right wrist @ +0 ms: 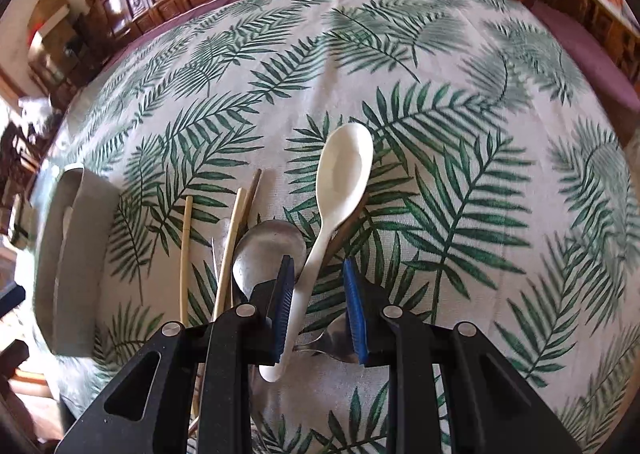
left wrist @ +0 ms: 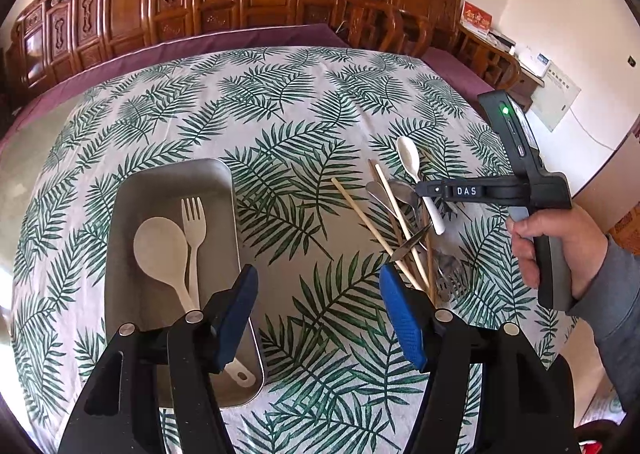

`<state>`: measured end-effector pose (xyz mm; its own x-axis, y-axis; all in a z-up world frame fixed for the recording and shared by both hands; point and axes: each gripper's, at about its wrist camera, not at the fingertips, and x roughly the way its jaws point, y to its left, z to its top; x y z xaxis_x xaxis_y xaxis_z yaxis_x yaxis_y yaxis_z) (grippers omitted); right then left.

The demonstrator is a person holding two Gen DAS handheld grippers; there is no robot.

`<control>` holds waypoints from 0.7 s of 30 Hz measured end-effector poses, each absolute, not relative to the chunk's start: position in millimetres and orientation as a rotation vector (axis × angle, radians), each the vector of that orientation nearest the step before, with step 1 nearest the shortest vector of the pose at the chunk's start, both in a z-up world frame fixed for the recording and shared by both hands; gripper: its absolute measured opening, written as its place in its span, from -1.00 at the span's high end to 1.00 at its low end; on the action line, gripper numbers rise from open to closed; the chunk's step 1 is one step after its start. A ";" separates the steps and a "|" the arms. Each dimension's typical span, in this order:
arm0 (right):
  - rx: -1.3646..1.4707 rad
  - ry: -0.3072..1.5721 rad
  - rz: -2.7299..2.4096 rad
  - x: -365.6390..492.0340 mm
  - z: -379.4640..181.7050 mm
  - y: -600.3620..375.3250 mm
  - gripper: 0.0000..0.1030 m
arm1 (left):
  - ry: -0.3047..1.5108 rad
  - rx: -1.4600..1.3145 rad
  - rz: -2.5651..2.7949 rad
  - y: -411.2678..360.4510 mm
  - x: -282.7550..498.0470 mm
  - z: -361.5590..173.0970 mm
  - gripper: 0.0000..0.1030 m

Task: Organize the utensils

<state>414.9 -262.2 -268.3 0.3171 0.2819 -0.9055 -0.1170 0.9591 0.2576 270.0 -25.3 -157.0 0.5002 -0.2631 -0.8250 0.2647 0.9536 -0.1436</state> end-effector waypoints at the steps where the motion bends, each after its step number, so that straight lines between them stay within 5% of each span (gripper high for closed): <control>1: 0.188 1.229 0.266 415.6 -269.7 -266.0 0.46 | 0.997 0.001 -0.321 -25.3 269.8 -157.0 -0.17; 7: 0.243 1.247 0.275 414.4 -271.0 -271.0 0.47 | 0.998 0.006 -0.328 -27.6 268.2 -156.8 -0.17; 10: 0.281 1.256 0.294 413.5 -272.4 -271.8 0.75 | 0.997 0.004 -0.327 -28.1 267.5 -156.6 -0.17; 14: 0.290 1.250 0.300 412.2 -271.2 -273.0 0.82 | 1.000 0.006 -0.326 -29.0 266.8 -156.8 -0.17; 21: 0.245 1.172 0.304 392.3 -245.3 -280.9 0.83 | 1.017 0.020 -0.338 -43.2 271.1 -163.8 -0.17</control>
<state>392.3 -280.9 -245.3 0.3555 0.3587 -0.8631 -0.1061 0.9329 0.3440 271.1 -43.2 -163.8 0.4791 -0.2674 -0.8360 0.2858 0.9481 -0.1394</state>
